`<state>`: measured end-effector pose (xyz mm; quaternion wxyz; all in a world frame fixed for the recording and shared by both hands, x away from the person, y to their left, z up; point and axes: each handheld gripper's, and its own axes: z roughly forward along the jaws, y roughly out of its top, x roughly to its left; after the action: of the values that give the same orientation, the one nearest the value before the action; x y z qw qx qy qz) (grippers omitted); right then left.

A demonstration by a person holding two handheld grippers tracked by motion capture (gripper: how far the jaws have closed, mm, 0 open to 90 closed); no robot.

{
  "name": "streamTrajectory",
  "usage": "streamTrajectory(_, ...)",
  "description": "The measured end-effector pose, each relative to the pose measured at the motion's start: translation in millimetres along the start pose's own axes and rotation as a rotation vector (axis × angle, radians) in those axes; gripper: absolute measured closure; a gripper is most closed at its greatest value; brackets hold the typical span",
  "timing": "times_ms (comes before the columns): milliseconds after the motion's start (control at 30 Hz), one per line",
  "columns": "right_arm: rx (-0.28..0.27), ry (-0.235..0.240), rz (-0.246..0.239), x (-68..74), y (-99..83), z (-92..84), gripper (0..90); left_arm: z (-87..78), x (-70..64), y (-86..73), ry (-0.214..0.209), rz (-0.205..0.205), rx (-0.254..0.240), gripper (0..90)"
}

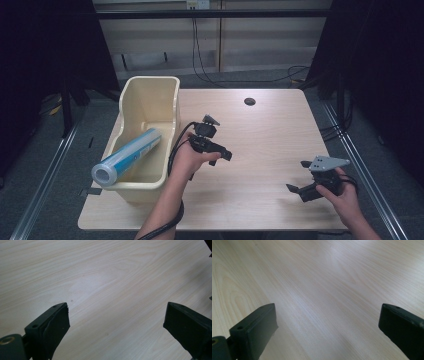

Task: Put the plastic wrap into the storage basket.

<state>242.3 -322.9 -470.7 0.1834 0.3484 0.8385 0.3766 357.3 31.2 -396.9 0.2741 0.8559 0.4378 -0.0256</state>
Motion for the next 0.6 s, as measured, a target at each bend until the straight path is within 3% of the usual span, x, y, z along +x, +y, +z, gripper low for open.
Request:
streamTrajectory(400, 0.014, -0.001, -0.009, 0.9, -0.8, 3.9, 1.5, 15.2, -1.1, -13.6, -0.035, 0.025, 0.001, 5.7)
streamTrajectory(467, 0.017, 0.001, -0.009, 1.0, -0.9, 4.6, 1.5, 18.6, -3.2, -16.0, -0.044, 0.008, -0.013, 5.7)
streamTrajectory(600, 0.021, -0.002, -0.01, 0.7, -1.4, 6.6, 1.5, 24.5, -2.7, -21.2, -0.054, 0.03, 0.001, 5.7)
